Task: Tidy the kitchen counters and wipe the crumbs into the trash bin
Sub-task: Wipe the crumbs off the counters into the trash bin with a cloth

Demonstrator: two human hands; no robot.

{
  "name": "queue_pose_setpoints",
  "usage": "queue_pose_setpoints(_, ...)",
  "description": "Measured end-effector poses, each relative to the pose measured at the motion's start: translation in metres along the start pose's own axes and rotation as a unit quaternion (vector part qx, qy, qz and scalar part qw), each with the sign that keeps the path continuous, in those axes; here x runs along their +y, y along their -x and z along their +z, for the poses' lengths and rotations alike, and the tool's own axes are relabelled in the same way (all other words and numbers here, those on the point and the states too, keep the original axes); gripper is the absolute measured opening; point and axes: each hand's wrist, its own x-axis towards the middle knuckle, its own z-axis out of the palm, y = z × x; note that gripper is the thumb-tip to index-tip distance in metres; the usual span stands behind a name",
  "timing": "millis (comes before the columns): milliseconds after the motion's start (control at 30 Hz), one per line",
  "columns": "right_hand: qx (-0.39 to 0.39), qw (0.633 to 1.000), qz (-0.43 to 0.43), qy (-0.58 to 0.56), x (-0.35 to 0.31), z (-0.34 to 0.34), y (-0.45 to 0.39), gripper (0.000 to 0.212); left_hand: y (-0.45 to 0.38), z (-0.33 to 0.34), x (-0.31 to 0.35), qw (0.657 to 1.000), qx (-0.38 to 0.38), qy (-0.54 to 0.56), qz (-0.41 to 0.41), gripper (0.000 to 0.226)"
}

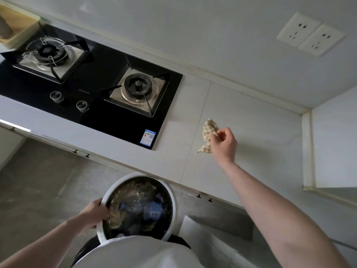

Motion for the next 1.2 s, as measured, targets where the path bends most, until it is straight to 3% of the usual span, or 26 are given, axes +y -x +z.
queue_pose_setpoints(167, 0.054, 0.992, 0.030, 0.106, 0.054, -0.031, -0.049, 0.010, 0.001, -0.001, 0.002, 1.000, -0.002, -0.001, -0.003, 0.034)
queue_pose_setpoints(300, -0.057, 0.964, 0.112, 0.234, 0.083, -0.036, -0.046, 0.026, 0.006, 0.000, 0.005, 1.000, -0.001, 0.008, -0.004, 0.033)
queue_pose_setpoints(400, -0.081, 0.954, 0.127, 0.260, 0.082, -0.026, -0.024, 0.037, 0.010, -0.001, 0.006, 1.000, -0.007, 0.010, -0.007, 0.033)
queue_pose_setpoints(533, -0.074, 0.957, 0.071, 0.271, 0.077, -0.002, 0.014, 0.029, 0.012, -0.002, 0.007, 1.000, -0.009, 0.002, -0.010, 0.036)
queue_pose_setpoints(633, -0.094, 0.963, -0.038, 0.248, 0.077, 0.017, 0.053, 0.022, 0.014, -0.002, 0.010, 1.000, -0.014, 0.000, -0.011, 0.038)
queue_pose_setpoints(800, -0.199, 0.956, -0.140, 0.162, 0.057, 0.031, 0.088, 0.016, 0.017, -0.002, 0.010, 1.000, -0.017, -0.007, -0.015, 0.036)
queue_pose_setpoints(867, -0.158, 0.973, -0.111, 0.127, 0.058, 0.023, 0.078, 0.015, 0.016, -0.002, 0.010, 1.000, -0.018, -0.010, -0.015, 0.036)
queue_pose_setpoints(967, -0.024, 0.995, -0.005, 0.096, 0.078, -0.008, 0.049, 0.017, 0.016, -0.001, 0.009, 1.000, -0.012, -0.011, -0.012, 0.033)
queue_pose_setpoints(1100, 0.123, 0.974, 0.124, 0.141, 0.117, -0.067, 0.012, 0.022, 0.014, -0.001, 0.007, 1.000, -0.012, -0.011, -0.010, 0.034)
queue_pose_setpoints(1200, 0.140, 0.949, 0.195, 0.206, 0.146, -0.109, 0.004, 0.031, 0.014, 0.000, 0.007, 1.000, -0.013, -0.020, -0.006, 0.034)
